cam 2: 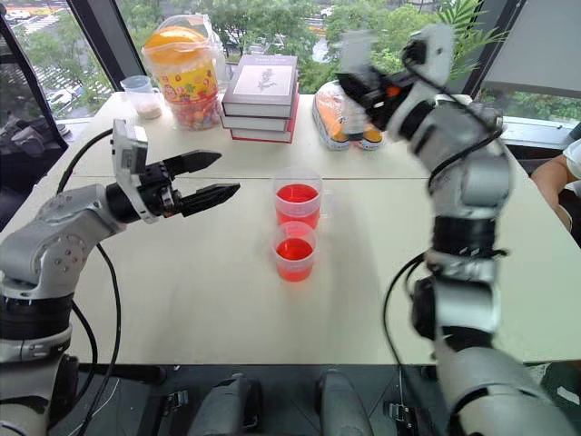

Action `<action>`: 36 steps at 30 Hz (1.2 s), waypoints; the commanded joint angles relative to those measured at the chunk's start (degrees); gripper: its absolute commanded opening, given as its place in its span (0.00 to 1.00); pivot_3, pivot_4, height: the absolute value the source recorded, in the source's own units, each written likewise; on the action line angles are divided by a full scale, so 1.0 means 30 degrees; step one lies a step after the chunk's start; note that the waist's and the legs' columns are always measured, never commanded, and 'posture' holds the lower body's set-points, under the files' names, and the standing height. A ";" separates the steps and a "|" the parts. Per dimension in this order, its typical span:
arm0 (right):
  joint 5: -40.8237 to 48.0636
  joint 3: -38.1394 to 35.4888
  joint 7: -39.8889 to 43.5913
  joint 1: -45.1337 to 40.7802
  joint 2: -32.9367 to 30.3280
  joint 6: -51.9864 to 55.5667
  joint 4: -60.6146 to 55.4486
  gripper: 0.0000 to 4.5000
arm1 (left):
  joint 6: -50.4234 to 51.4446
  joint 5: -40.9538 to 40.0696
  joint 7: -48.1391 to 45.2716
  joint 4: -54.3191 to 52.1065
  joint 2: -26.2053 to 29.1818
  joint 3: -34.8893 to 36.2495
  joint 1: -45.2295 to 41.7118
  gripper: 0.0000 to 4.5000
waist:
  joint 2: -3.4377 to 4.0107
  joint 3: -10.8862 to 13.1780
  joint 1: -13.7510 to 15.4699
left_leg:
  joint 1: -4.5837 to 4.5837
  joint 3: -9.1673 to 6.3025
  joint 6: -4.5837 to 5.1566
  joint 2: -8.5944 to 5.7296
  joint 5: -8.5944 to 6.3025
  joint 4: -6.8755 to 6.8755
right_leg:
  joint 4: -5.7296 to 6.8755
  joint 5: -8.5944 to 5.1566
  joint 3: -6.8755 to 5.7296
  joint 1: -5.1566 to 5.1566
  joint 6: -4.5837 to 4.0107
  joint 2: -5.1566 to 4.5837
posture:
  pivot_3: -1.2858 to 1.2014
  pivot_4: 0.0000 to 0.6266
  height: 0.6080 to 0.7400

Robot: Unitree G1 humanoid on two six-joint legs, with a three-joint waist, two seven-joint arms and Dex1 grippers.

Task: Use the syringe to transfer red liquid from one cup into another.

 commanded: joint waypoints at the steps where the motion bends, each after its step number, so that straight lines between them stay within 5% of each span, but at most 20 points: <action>1: 0.0451 0.0396 0.0178 0.1131 0.1052 -0.2709 -0.1542 0.31 | 0.0119 0.0003 -0.0450 0.0076 0.0313 0.0009 -0.0494 1.00 | -0.0001 0.0000 0.0077 | 0.0008 -0.0007 0.0000 -0.0007 0.0000 0.0003 | -0.0003 -0.0001 -0.0004 0.0017 -0.0001 -0.0005 | 0.52 0.24 1.00; 14: -0.1648 0.2817 0.0912 0.4575 0.2969 -0.9530 0.3061 0.31 | -0.0520 0.0950 -0.0401 0.1728 -0.0804 -0.0655 -0.3075 1.00 | -0.0002 -0.0001 -0.0011 | 0.0014 -0.0008 -0.0001 -0.0009 0.0001 0.0015 | -0.0001 -0.0001 -0.0002 0.0024 -0.0001 0.0000 | 0.52 0.24 1.00; 35: -0.1925 0.4269 0.1457 0.5430 0.2364 -0.9960 0.2174 0.31 | -0.5695 0.4605 -0.5101 1.5537 -0.5455 -0.1978 -1.1127 1.00 | -0.0002 -0.0001 -0.0047 | 0.0012 -0.0015 -0.0001 -0.0011 0.0001 0.0013 | -0.0005 -0.0002 -0.0005 0.0019 0.0001 0.0020 | 0.52 0.24 1.00; 36: -0.1929 0.4311 0.1470 0.5452 0.2333 -0.9948 0.2121 0.31 | -0.5817 0.4689 -0.5350 1.5978 -0.5588 -0.1985 -1.1321 0.94 | -0.0002 -0.0001 -0.0055 | 0.0010 -0.0018 -0.0001 -0.0010 0.0001 0.0012 | -0.0006 -0.0002 -0.0006 0.0016 0.0001 0.0023 | 0.52 0.24 1.00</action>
